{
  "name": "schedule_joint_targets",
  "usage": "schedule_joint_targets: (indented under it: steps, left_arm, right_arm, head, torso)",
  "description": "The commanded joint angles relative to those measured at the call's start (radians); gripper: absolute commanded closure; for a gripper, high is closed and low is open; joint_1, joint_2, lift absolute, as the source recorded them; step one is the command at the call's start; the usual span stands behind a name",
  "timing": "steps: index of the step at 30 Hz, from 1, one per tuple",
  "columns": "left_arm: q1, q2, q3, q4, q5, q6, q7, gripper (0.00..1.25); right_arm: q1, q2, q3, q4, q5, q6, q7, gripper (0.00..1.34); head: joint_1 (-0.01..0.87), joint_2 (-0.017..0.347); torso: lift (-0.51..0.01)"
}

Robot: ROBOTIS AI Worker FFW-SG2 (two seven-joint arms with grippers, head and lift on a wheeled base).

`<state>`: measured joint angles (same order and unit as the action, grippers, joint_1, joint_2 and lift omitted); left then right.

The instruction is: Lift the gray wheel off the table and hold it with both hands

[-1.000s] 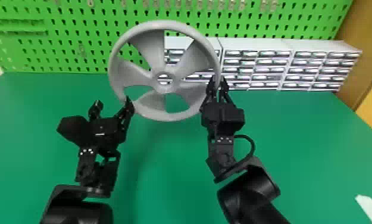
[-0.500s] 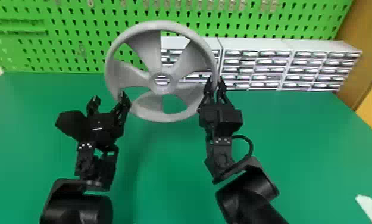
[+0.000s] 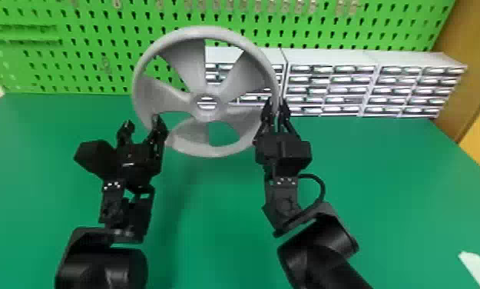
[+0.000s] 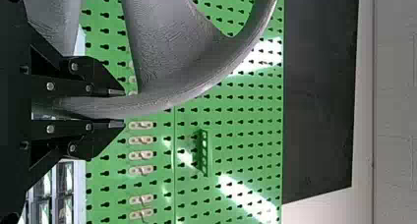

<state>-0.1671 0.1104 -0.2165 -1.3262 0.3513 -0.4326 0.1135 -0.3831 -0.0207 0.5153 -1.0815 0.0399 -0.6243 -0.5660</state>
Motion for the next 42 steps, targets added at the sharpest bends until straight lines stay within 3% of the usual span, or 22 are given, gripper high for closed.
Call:
schedule_joint_targets:
  steps: [1, 4, 20, 29, 42]
  left_arm:
    - [-0.002, 0.000, -0.009, 0.001, 0.011, 0.002, 0.003, 0.63]
    - [0.000, 0.000, -0.024, 0.001, 0.014, 0.005, 0.025, 0.73]
    - [0.000, -0.002, -0.070, -0.018, 0.023, 0.005, 0.097, 0.93]
    - [-0.006, -0.012, -0.087, -0.019, -0.005, 0.000, 0.150, 0.97]
    - [-0.006, -0.020, -0.070, -0.019, -0.017, -0.006, 0.150, 0.98]
  right_arm:
    - [0.000, -0.001, 0.000, 0.000, 0.000, 0.000, 0.000, 1.22]
    - [0.000, -0.002, -0.001, 0.000, 0.000, 0.000, 0.000, 1.22]
    - [-0.005, -0.004, 0.005, 0.000, 0.011, 0.002, -0.003, 1.22]
    - [-0.002, -0.002, 0.005, 0.002, 0.012, -0.002, -0.003, 1.22]
    - [0.004, -0.001, -0.003, 0.000, 0.018, 0.000, -0.003, 1.22]
  head:
    - [0.711, 0.015]
    - [0.711, 0.015]
    - [0.711, 0.015]
    - [0.711, 0.015]
    - [0.711, 0.015]
  torso:
    - [-0.098]
    - [-0.098]
    - [-0.098]
    - [-0.098]
    - [-0.098]
